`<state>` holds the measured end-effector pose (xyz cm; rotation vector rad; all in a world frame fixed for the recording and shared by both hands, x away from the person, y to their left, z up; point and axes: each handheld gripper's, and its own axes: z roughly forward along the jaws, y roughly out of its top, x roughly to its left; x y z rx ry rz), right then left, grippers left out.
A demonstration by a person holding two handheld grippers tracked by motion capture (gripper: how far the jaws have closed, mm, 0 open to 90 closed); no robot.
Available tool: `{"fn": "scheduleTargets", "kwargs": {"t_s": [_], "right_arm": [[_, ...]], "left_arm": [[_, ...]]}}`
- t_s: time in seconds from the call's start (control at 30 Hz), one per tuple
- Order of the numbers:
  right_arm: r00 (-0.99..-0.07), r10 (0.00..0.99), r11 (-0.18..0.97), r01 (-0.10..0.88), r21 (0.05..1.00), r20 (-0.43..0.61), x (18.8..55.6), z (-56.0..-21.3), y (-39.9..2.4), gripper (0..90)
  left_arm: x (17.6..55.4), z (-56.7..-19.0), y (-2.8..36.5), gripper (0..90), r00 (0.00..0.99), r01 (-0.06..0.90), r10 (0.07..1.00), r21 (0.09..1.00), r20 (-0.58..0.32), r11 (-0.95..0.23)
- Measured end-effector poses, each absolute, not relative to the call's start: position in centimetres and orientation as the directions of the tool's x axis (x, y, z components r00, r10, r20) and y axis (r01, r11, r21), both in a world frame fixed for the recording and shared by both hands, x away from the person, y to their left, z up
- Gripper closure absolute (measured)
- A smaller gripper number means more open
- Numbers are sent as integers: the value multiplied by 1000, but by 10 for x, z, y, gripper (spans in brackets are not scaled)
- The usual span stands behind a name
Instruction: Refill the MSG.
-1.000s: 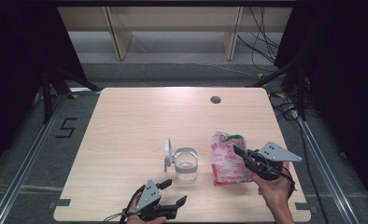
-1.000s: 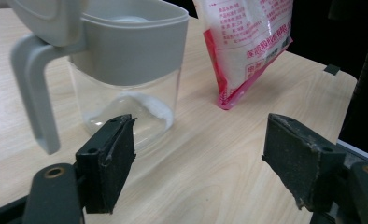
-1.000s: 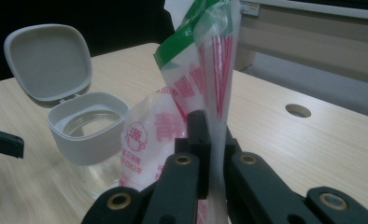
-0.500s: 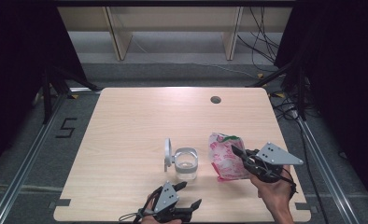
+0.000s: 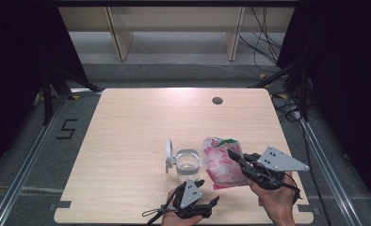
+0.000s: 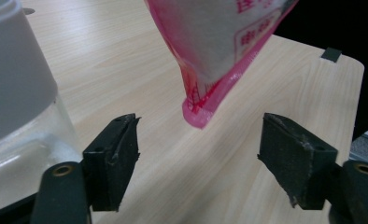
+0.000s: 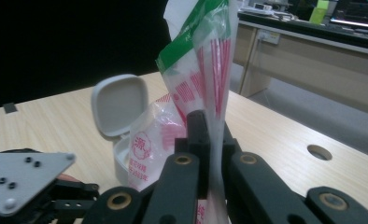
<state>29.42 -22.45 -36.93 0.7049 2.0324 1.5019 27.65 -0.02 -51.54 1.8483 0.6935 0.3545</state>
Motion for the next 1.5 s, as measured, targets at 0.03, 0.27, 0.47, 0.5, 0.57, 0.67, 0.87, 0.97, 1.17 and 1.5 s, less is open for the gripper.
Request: {"fn": "scheduleTargets", "kwargs": {"t_s": [0.03, 0.27, 0.47, 0.5, 0.57, 0.67, 0.87, 0.97, 1.17, 1.5], "right_arm": [[-738, 669, 253, 114, 961, -88, 292, -368, -222, 900], [-754, 652, 240, 101, 966, -83, 286, -362, -215, 900], [-752, 651, 252, 84, 964, -105, 286, -364, -210, 900], [-764, 640, 249, 104, 963, -83, 285, -364, -208, 900], [-759, 640, 263, 70, 962, -120, 287, -364, -208, 900], [-759, 640, 256, 64, 965, -119, 288, -361, -208, 900], [-755, 650, 234, 87, 968, -89, 287, -356, -206, 900], [-757, 644, 253, 80, 964, -106, 289, -354, -205, 900], [-746, 661, 256, 125, 959, -79, 302, -353, -199, 900], [-743, 663, 261, 121, 958, -87, 317, -353, -190, 900]], "left_arm": [[277, -515, -1, 309, 783, 289, 617, 924, -77, -252], [281, -518, -10, 354, 795, 280, 604, 922, -65, -269], [278, -517, -13, 594, 790, 252, 610, 936, -52, -247], [278, -517, -13, 607, 790, 245, 612, 934, -36, -261], [278, -516, -14, 627, 789, 238, 613, 934, -28, -264], [277, -514, -14, 719, 790, 222, 612, 942, -21, -254], [277, -511, -17, 743, 789, 196, 615, 946, 4, -258], [278, -511, -18, 747, 792, 198, 611, 946, 1, -258], [281, -514, -23, 751, 781, 243, 620, 952, -79, -184], [285, -515, -26, 755, 760, 259, 643, 952, -96, -165]]}}
